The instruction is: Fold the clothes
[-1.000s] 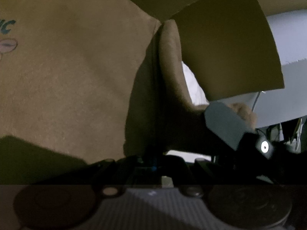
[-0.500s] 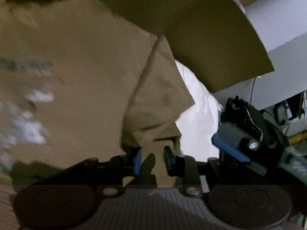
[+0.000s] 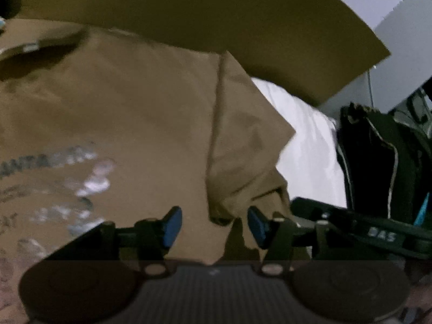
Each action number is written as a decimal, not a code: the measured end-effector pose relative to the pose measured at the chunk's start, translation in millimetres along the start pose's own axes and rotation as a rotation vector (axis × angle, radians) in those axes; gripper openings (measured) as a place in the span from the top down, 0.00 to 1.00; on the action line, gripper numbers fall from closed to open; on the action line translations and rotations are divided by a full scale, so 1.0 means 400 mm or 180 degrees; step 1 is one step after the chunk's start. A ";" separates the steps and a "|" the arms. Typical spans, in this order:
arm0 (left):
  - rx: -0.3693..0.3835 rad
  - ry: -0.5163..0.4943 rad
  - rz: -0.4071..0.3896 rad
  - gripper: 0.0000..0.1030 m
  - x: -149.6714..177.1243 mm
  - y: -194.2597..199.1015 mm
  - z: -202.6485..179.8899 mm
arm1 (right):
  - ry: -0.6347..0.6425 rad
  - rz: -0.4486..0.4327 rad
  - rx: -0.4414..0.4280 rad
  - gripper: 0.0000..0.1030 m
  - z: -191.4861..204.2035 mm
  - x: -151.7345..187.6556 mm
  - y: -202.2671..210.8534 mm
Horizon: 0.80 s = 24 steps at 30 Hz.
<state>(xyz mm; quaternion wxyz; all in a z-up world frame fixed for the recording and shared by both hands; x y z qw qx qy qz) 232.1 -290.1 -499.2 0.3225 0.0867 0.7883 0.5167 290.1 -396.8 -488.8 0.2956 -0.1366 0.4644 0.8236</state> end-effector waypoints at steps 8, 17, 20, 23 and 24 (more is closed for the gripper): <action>-0.0330 -0.0506 -0.0234 0.50 0.008 -0.023 -0.032 | 0.0134 0.0068 0.0288 0.63 -0.014 0.011 -0.049; -0.0420 -0.0869 -0.0458 0.72 -0.004 -0.007 -0.062 | 0.0241 -0.0047 0.0481 0.68 -0.017 0.000 -0.067; -0.0416 -0.0889 -0.0499 0.72 -0.015 -0.005 -0.065 | 0.0191 -0.0080 0.0498 0.72 -0.028 -0.004 -0.065; -0.0405 -0.0880 -0.0501 0.75 -0.019 -0.016 -0.064 | 0.0158 -0.0100 0.0498 0.72 -0.036 -0.007 -0.064; -0.0392 -0.0868 -0.0500 0.80 -0.019 -0.016 -0.062 | 0.0154 -0.0105 0.0497 0.73 -0.038 -0.007 -0.065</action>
Point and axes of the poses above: each gripper's, at about its wrist camera, not at the fingertips, and y roughly against the way its jaws point, z to its left, x to its underside, the point moved 7 cm from there along -y, roughly the way its jaws point, and after that the axes turned 8 degrees about -x, right-handed, at the moved point
